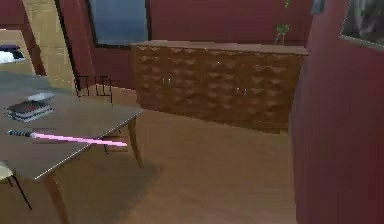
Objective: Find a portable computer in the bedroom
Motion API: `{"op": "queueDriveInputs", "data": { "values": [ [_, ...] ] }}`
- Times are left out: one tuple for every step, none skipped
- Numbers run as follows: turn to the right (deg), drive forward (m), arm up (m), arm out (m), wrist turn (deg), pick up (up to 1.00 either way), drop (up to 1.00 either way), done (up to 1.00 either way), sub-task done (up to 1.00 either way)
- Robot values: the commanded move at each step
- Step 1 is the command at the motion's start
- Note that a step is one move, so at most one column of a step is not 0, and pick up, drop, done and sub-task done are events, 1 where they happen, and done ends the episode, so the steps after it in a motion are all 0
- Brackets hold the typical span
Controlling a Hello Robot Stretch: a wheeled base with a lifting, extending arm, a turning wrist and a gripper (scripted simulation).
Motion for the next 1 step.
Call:
{"op": "queueDriveInputs", "data": {
  "values": [
    [0.0, 1.0, 0.0, 0.0, 0.0, 0.0, 0.0, 0.0, 0.0]
  ]
}}
